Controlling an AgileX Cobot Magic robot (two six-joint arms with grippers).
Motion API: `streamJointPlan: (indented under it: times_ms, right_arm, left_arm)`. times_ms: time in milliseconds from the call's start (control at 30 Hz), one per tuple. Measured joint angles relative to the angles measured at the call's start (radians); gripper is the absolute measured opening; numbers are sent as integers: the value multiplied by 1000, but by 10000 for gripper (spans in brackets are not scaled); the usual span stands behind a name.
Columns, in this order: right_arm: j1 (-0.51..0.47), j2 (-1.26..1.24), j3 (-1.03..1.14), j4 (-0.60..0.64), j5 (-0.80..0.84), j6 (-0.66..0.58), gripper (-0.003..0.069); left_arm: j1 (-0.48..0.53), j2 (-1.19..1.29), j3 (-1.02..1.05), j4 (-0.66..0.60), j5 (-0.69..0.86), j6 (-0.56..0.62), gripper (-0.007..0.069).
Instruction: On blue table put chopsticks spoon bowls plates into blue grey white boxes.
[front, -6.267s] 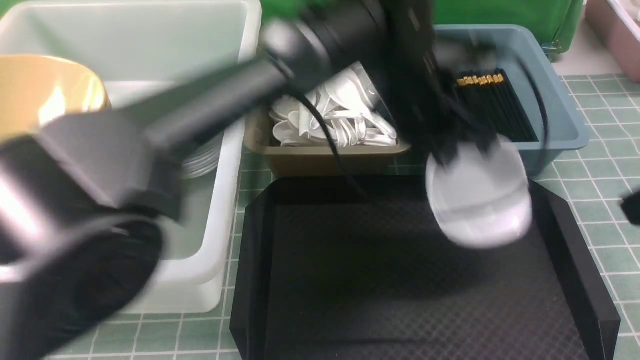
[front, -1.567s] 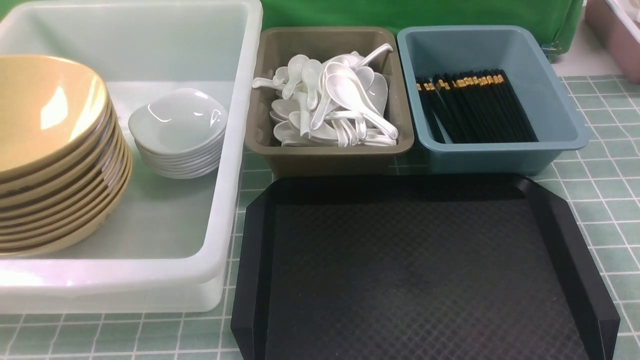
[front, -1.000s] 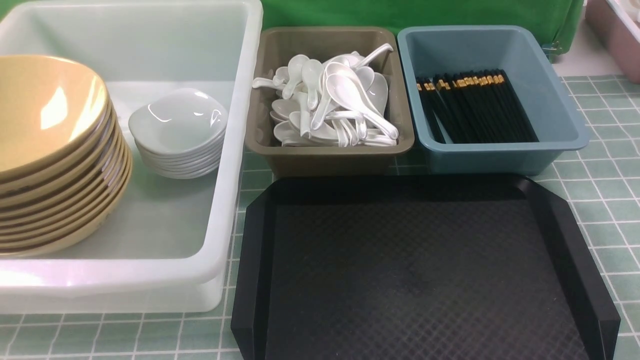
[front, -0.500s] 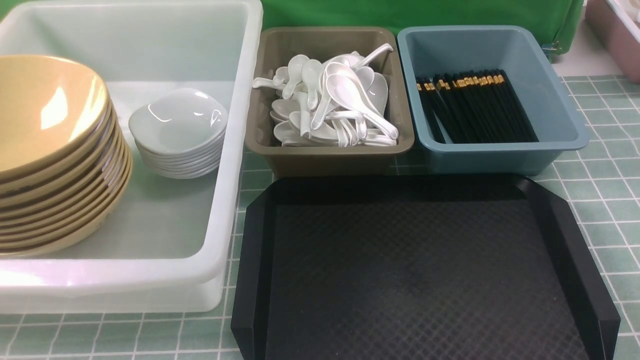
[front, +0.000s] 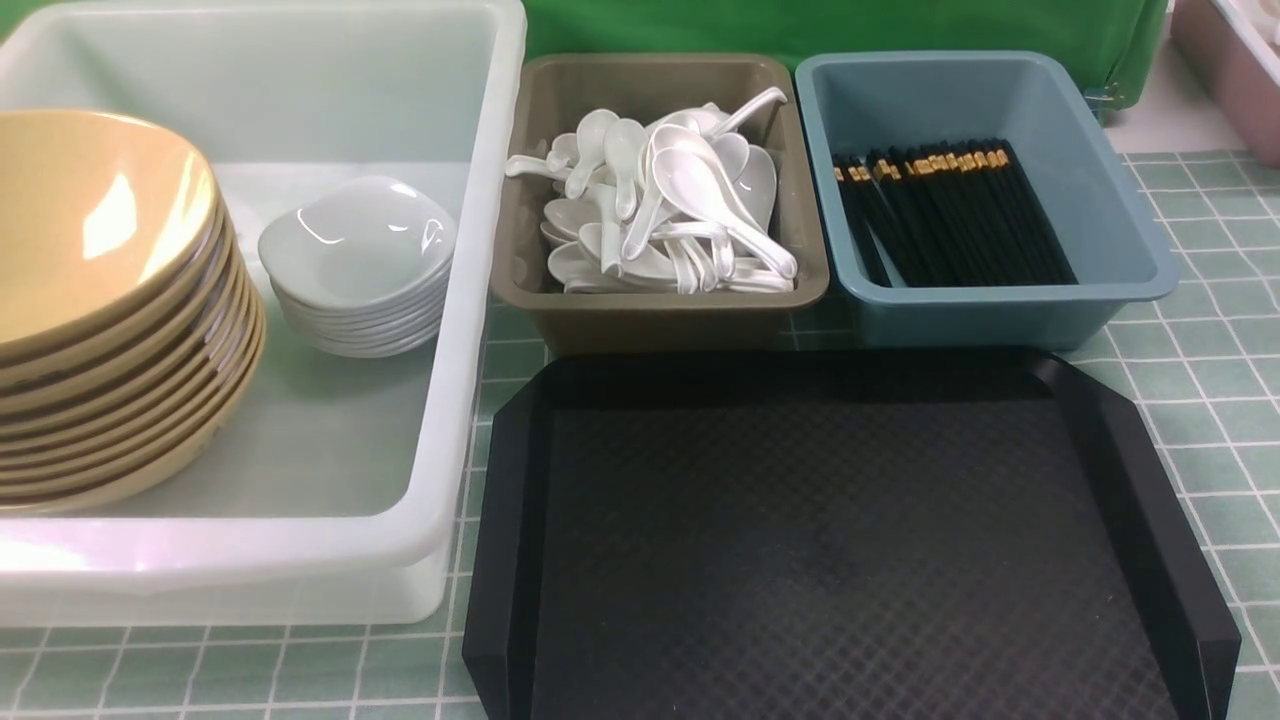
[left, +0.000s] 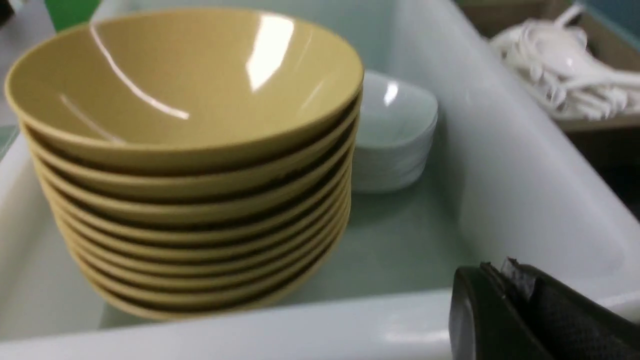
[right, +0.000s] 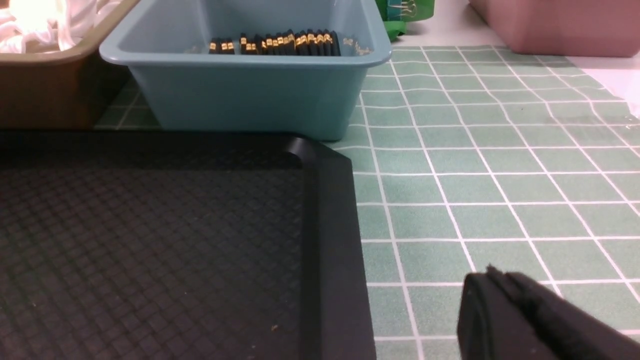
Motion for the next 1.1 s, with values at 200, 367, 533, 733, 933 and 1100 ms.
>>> streamJointPlan:
  times_ms: [200,367,533,733,933,1100]
  right_arm:
    - [0,0,0,0,1,0,48]
    - [0,0,0,0,1,0,48]
    - [0,0,0,0,1,0,49]
    - [0,0,0,0,2,0,52]
    - [0,0,0,0,2,0,55]
    - [0,0,0,0,2,0,59]
  left_arm:
    - [109,-92,257,-85,-376,-1,2]
    - [158,-117,386,-132,-417,-3,2]
    - [125,-117,403,-126,-360,-3,2]
    - [85,-117,403,-113,-253,-4,2]
    - [109,-117,403,-119,-251,-11,2]
    - [151,-119,403,-119,-251,-11,2]
